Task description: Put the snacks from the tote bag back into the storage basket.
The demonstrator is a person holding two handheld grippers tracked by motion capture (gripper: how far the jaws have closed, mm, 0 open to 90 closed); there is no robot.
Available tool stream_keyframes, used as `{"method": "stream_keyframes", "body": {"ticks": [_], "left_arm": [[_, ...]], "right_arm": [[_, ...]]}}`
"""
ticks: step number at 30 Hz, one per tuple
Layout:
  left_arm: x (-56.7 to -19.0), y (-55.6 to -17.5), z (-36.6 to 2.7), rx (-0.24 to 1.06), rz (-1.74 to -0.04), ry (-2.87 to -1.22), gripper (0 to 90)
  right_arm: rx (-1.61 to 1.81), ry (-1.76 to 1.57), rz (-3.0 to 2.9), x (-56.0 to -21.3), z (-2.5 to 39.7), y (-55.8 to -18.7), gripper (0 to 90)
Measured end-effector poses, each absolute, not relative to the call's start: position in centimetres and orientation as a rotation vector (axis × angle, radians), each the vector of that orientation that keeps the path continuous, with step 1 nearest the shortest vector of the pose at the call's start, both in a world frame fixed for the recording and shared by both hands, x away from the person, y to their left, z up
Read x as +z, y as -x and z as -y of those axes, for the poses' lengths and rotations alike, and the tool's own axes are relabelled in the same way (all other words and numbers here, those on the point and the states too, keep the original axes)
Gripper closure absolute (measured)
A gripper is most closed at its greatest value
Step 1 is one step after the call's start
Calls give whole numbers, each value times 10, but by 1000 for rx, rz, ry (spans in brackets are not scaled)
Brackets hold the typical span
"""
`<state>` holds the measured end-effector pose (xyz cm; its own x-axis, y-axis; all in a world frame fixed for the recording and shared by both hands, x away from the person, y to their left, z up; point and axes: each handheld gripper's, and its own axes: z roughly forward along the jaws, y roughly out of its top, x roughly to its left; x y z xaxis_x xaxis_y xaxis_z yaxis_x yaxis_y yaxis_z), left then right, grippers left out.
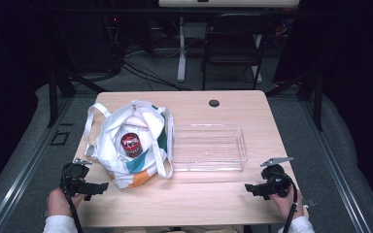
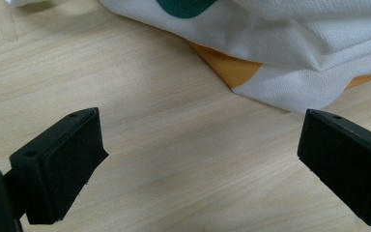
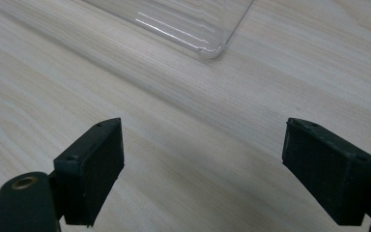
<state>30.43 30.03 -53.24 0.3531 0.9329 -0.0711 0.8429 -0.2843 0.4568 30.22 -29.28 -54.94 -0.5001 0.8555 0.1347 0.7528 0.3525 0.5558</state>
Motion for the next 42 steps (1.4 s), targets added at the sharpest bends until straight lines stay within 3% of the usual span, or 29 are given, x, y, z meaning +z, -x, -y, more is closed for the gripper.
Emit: {"method": "stream_keyframes", "body": {"ticks": [18,42], "left_arm": [[-530,-306,-301,292,-1561,-2185,21],[-507,-304,-289,429,-1591,-2161,13]], "right_arm": [[853,-1461,-2416,-549,292,-301,147],[841,-1458,-2378,-550,292,-301,139]]}}
